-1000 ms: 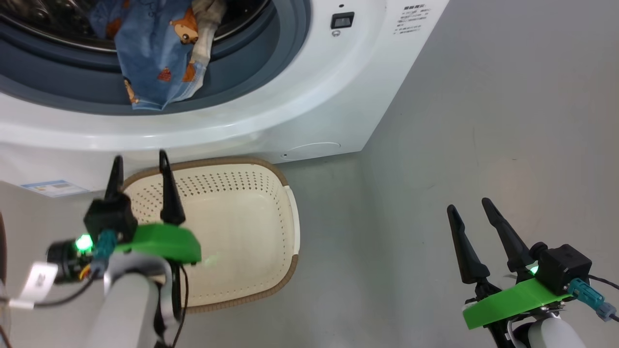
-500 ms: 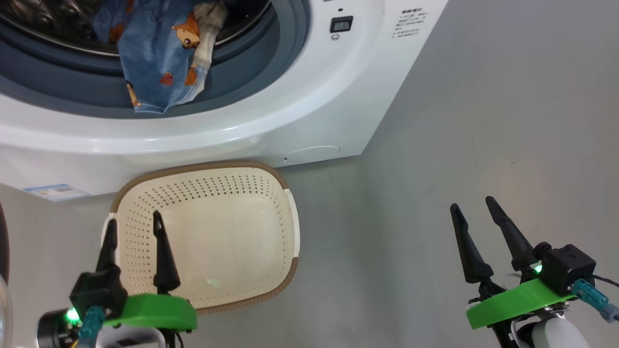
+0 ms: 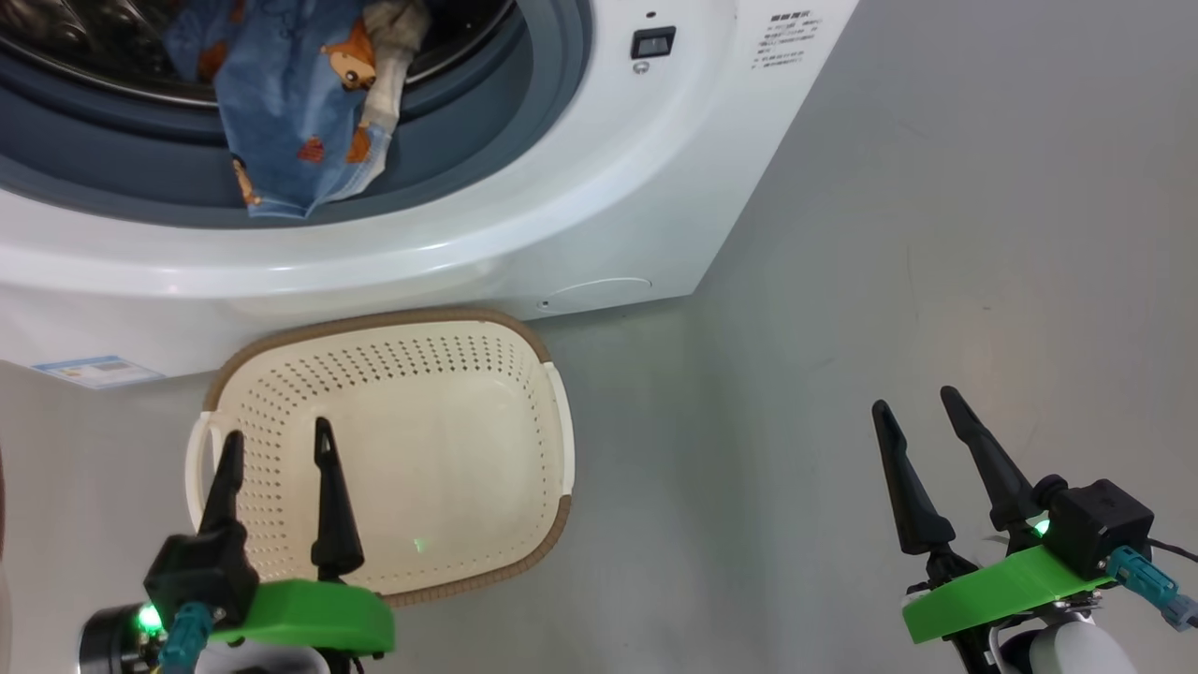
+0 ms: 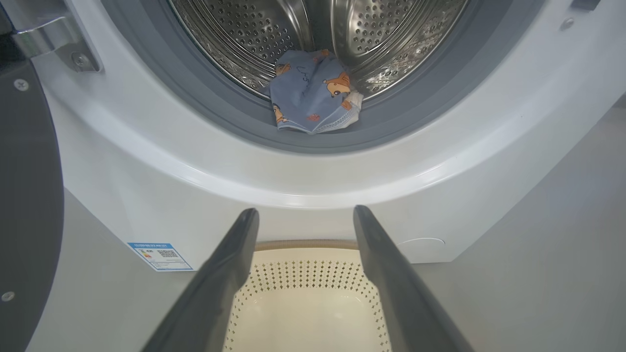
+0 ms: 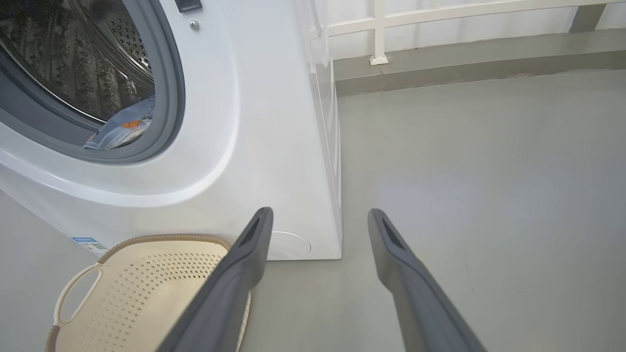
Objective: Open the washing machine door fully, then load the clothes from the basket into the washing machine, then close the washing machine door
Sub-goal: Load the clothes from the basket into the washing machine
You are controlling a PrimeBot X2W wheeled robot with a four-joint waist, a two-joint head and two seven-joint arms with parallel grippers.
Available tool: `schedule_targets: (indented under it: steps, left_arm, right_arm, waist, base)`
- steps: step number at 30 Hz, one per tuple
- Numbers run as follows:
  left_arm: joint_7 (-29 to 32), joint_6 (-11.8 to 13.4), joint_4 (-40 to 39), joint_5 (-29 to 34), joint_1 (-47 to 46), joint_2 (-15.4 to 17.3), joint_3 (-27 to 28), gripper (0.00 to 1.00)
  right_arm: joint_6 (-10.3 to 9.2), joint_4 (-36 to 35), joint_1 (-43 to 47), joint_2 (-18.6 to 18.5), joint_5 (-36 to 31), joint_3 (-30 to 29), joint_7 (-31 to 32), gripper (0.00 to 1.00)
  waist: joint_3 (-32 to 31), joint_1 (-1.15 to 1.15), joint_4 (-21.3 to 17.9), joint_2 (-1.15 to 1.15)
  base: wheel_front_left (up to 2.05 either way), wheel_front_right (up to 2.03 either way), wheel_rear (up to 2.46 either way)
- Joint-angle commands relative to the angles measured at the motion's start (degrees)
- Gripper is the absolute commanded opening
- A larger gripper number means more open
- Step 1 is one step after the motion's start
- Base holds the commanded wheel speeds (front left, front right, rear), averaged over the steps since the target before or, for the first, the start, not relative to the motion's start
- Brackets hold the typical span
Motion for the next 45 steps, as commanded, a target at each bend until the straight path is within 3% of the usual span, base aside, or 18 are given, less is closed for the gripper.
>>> schedule_targets:
  steps: [1,12,31,36,45]
  left_arm:
    - [0.53,0.19,-1.34,1.18,-2.15,1.21,1.5,1.0]
    - [5.78,-1.36,3.52,0.64,-14.26,1.28,0.86,1.0]
    - [23.52,-5.47,31.19,2.97,-44.29,4.83,-1.86,1.0]
    - [25.37,-6.18,39.55,2.86,-48.16,4.35,-2.61,1.0]
    - [23.25,-7.24,50.08,2.28,-52.95,4.26,-2.79,1.0]
  right_arm:
    - [0.56,-1.54,0.2,-0.18,-0.34,1.46,-0.44,1.0]
    - [0.56,-1.25,-1.53,1.06,0.3,2.5,-0.44,1.0]
    - [0.56,0.69,-2.78,2.37,1.5,5.56,-0.44,1.0]
    - [0.56,0.93,-2.44,2.28,1.62,5.76,-0.44,1.0]
    - [0.56,1.17,-2.23,1.7,1.83,6.23,-0.44,1.0]
  waist:
    - [0.69,0.0,-0.44,0.0]
    - [3.43,0.0,-2.52,0.0]
    - [4.48,0.0,-6.15,0.0]
    - [4.36,0.0,-6.68,0.0]
    - [4.61,0.0,-7.96,0.0]
  base:
    - [0.0,0.0,0.0]
    - [0.0,0.0,0.0]
    - [0.0,0.0,0.0]
    - [0.0,0.0,0.0]
    - [0.0,0.0,0.0]
